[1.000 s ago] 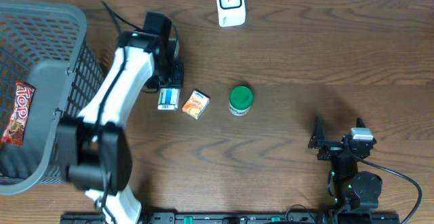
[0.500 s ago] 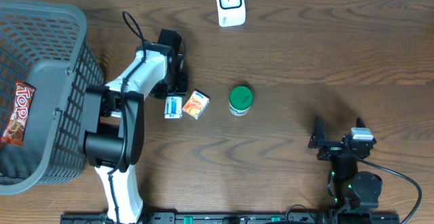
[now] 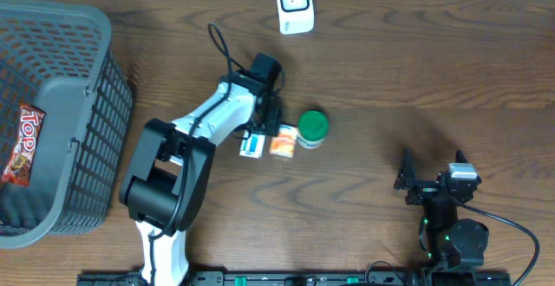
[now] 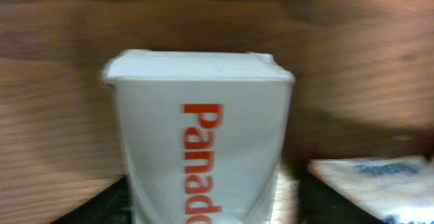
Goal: Scan the item barcode
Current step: 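Lift the Panadol box out and place it left of the Kleenex, then reach the left gripper into the basket and grasp the red Top bar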
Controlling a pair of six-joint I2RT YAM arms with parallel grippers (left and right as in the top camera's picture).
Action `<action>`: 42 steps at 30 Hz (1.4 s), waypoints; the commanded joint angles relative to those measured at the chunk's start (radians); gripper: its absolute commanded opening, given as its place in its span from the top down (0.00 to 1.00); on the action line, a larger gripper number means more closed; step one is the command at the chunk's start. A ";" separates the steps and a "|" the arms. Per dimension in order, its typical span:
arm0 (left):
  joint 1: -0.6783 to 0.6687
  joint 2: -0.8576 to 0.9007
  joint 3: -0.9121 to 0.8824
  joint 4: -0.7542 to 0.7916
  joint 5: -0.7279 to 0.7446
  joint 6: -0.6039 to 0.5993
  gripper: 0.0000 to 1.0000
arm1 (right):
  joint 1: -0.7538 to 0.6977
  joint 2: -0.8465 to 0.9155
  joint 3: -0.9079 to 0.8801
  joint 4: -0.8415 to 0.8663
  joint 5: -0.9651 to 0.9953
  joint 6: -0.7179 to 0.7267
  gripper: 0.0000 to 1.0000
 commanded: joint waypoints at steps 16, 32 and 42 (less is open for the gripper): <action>0.335 -0.582 0.314 -0.257 -0.029 0.121 0.02 | 0.004 -0.003 -0.001 -0.004 0.002 0.013 0.01; 1.073 -0.573 0.224 -0.301 -0.065 0.129 0.04 | 0.004 -0.003 -0.001 -0.004 0.002 0.013 0.01; 1.141 -0.421 0.048 -0.142 -0.110 0.469 0.04 | 0.004 -0.003 -0.001 -0.004 0.002 0.013 0.01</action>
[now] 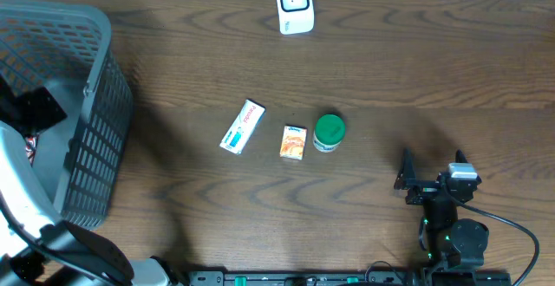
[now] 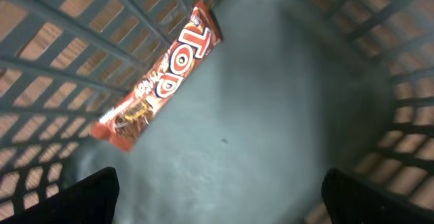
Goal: Scan the item barcode
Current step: 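Reach the left gripper into the basket and grasp the red Top bar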
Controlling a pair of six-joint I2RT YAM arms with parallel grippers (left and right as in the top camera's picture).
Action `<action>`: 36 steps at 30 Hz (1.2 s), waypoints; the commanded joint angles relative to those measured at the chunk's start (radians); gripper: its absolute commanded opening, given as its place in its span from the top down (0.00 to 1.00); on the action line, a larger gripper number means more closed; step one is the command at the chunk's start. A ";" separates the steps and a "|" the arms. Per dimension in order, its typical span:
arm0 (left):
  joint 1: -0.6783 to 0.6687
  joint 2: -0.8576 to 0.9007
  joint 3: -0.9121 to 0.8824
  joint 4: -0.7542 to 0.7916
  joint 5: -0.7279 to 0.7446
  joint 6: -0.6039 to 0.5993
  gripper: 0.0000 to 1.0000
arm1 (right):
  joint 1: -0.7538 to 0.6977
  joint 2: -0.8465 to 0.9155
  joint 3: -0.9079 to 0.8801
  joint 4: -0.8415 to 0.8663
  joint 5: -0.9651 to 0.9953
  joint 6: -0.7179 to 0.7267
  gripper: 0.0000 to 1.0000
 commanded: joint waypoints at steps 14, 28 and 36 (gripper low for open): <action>0.014 0.267 -0.022 0.220 -0.144 0.348 0.04 | 0.004 -0.003 -0.001 -0.003 0.002 0.013 0.01; 0.043 0.421 -0.022 0.317 -0.158 0.355 0.04 | 0.004 -0.003 -0.001 -0.003 0.002 0.013 0.01; 0.105 0.438 -0.022 0.328 -0.148 0.350 0.12 | 0.004 -0.003 -0.001 -0.003 0.002 0.013 0.01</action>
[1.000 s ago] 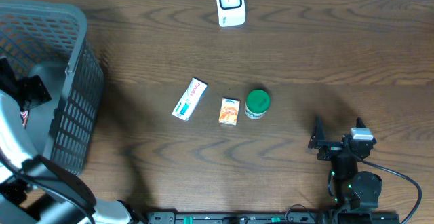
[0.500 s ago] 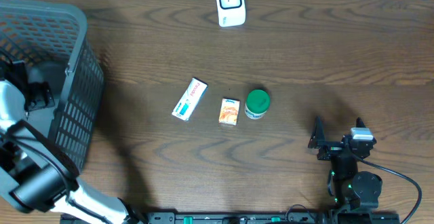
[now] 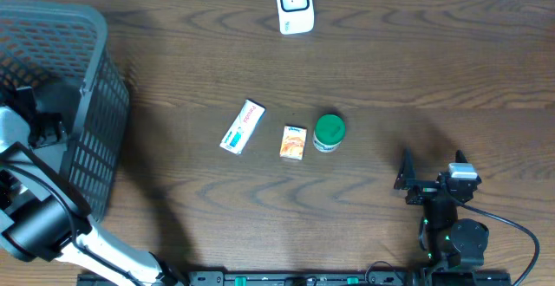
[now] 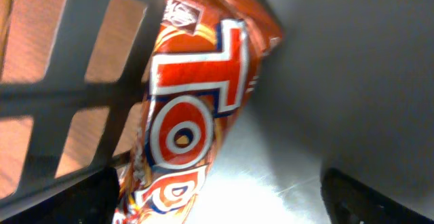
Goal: Scan the item barcode
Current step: 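Reach the left gripper into the basket and grasp the red Top bar, then carry the Top bar out and lower it near the Panadol box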
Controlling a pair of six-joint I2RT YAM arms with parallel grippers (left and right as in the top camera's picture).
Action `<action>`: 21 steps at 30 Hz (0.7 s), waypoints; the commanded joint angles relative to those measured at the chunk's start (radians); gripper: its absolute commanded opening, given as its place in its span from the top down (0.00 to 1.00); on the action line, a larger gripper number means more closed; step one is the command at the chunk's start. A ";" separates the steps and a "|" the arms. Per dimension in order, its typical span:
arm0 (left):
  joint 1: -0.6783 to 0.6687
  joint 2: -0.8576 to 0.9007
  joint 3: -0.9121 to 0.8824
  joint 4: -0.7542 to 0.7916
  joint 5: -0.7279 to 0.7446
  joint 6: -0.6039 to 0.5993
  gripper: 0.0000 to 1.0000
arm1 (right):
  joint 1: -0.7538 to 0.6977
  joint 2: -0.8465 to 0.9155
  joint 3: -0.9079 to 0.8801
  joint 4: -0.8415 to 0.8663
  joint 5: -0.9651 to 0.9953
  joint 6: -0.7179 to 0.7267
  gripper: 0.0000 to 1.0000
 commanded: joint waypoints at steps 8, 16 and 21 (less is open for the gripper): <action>0.066 0.028 -0.009 0.002 0.024 -0.018 0.62 | 0.004 -0.003 -0.001 -0.003 0.002 0.013 0.01; 0.066 0.028 -0.008 0.014 0.030 -0.132 0.92 | 0.004 -0.003 -0.001 -0.003 0.002 0.013 0.01; 0.065 0.000 -0.008 0.013 0.187 -0.239 0.93 | 0.004 -0.003 -0.001 -0.003 0.002 0.013 0.01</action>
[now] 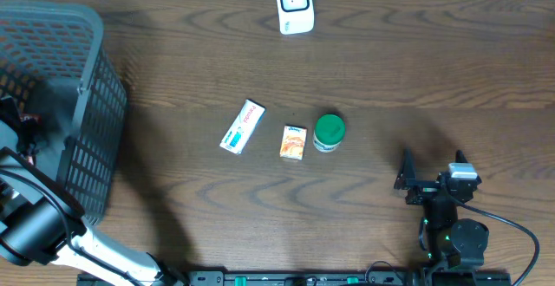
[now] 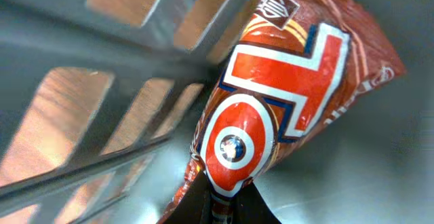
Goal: Scan the item barcode
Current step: 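Carry the Top bar out and lower it near the Panadol box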
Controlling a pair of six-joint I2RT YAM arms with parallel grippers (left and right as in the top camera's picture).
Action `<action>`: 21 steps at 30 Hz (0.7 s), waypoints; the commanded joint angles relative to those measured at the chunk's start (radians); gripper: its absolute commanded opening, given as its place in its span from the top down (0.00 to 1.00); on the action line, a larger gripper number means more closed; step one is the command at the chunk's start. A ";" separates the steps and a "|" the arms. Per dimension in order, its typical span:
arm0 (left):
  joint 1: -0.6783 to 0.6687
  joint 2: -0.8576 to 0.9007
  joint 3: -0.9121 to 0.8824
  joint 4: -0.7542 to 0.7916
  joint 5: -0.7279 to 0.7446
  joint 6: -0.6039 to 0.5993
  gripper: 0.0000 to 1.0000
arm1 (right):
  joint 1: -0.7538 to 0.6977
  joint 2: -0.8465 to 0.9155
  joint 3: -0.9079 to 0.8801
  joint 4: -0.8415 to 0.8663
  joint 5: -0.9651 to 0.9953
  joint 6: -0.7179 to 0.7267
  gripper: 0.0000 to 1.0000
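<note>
A red "TOP" snack wrapper [image 2: 285,108] lies against the grey basket's mesh wall [image 2: 135,41]. My left gripper [image 2: 222,200] is shut on the wrapper's lower end, its dark fingers [image 2: 190,207] pinching it from both sides. In the overhead view the left gripper [image 1: 24,134] is down inside the basket [image 1: 87,104] at the table's left edge. The white barcode scanner [image 1: 295,4] stands at the far middle edge. My right gripper [image 1: 431,182] rests near the front right, and its jaw state is unclear.
A white medicine box [image 1: 243,126], a small orange box [image 1: 293,141] and a green-lidded jar [image 1: 329,133] lie in a row at the table's middle. The basket's tall mesh walls surround the left gripper.
My left gripper was open just above the wrapper, its fingers at the frame's corners. Now it is shut on the wrapper's lower end. The right arm is unchanged.
My left gripper was at the white medicine box beside the orange box and jar. Then the box lay free on the table and the gripper hung open over the basket floor. It then stood open close to the wrapper, and now grips it.
</note>
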 commanded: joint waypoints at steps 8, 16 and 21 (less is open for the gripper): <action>0.004 -0.248 0.009 0.024 0.518 -0.285 0.92 | 0.004 -0.003 -0.001 -0.003 0.002 0.013 0.01; 0.003 -0.608 0.010 0.102 0.796 -0.456 0.93 | 0.004 -0.003 -0.001 -0.003 0.002 0.013 0.01; -0.045 -0.786 0.009 0.125 1.041 -0.529 0.93 | 0.004 -0.003 -0.001 -0.003 0.002 0.013 0.01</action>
